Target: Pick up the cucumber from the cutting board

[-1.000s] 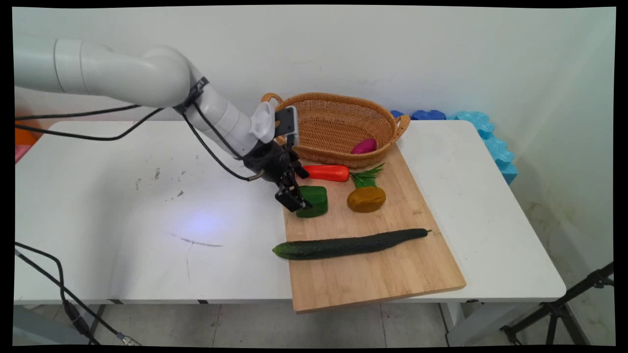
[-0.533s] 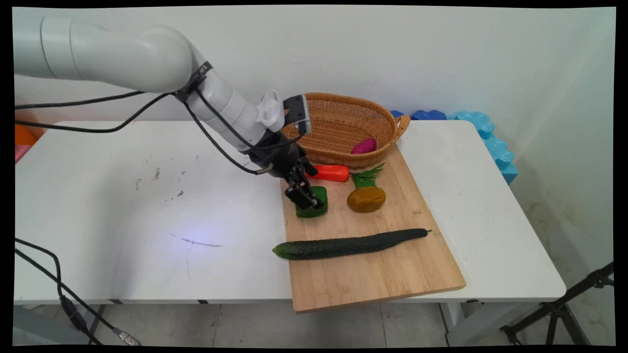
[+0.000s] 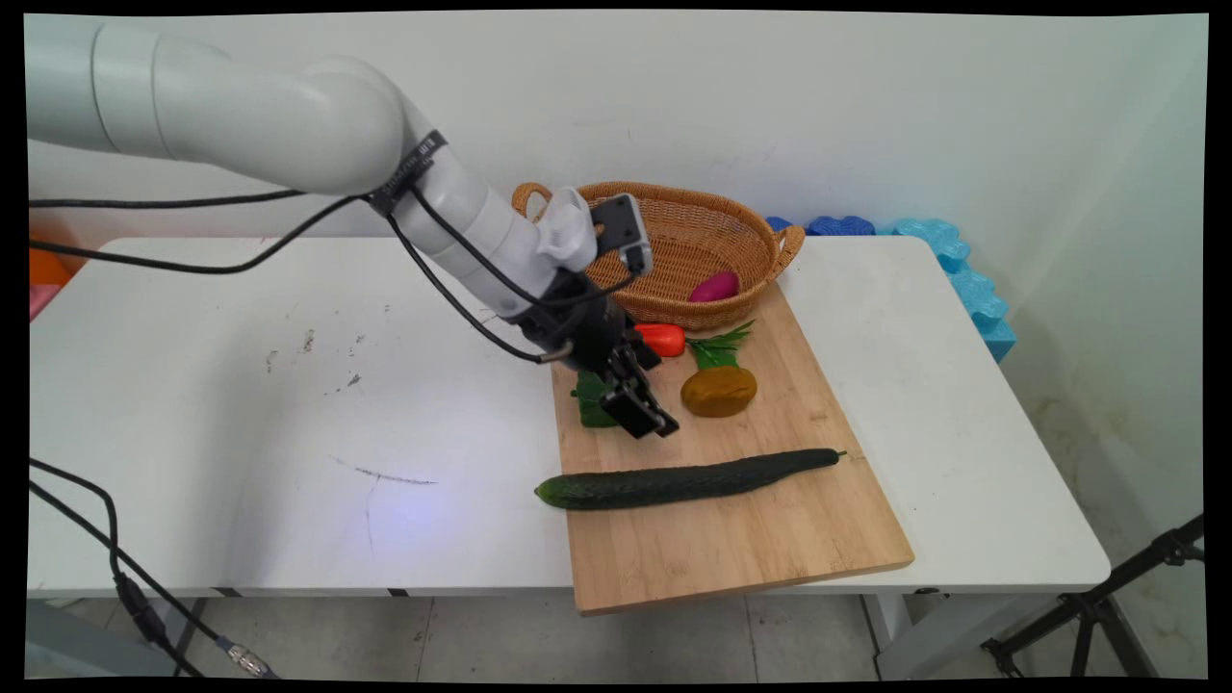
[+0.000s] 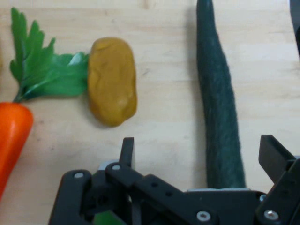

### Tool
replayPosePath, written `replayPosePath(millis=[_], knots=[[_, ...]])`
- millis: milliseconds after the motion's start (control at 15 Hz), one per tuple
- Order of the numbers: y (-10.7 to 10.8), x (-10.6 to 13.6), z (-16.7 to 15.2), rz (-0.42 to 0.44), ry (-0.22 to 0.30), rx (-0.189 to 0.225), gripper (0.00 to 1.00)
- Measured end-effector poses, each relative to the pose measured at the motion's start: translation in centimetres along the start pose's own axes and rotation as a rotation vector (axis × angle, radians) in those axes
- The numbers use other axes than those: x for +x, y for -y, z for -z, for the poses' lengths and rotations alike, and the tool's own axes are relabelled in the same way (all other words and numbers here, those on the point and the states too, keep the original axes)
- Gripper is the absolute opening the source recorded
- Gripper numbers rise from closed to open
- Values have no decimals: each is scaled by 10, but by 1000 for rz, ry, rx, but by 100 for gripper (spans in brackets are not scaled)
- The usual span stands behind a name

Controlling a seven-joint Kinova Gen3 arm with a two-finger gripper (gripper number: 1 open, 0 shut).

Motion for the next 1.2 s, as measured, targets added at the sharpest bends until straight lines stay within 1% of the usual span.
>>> replayPosePath(millis=[200, 467, 867, 1200], knots=[[-13, 0, -12, -6, -4, -16, 100], [-25, -8, -29, -32, 4, -28, 100], [-35, -26, -51, -100, 34, -23, 100], [-38, -36, -62, -140, 52, -14, 100]])
